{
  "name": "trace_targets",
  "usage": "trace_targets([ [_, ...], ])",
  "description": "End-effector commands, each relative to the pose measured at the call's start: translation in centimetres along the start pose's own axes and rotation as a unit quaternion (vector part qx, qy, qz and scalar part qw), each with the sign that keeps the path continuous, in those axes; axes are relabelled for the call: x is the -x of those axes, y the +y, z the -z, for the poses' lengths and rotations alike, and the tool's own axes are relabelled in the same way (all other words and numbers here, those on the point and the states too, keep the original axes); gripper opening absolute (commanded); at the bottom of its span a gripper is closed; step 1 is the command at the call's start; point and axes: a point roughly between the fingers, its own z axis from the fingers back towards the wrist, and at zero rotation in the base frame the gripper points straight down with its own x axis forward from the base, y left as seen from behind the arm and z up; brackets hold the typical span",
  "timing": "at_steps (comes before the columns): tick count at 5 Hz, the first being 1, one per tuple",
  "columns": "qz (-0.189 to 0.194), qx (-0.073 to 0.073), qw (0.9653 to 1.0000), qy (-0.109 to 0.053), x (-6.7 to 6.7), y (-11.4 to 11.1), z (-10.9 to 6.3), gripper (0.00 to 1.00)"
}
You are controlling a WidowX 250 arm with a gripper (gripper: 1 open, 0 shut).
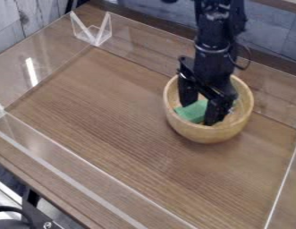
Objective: Move green stick from inside the wooden bowl to the table next to it
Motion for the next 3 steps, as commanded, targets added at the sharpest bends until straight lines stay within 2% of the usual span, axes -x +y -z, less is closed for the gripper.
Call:
trace_targets([
  [1, -0.007, -0.017, 0.9989, -0.042, -0.4, 0.2, -2.4, 1.0],
  [2, -0.026, -0.026, 0.9975, -0.061, -0.2, 0.5, -3.7, 1.0],
  [3, -0.015, -0.024, 0.9967, -0.076, -0.5, 1.5, -4.4, 1.0],
])
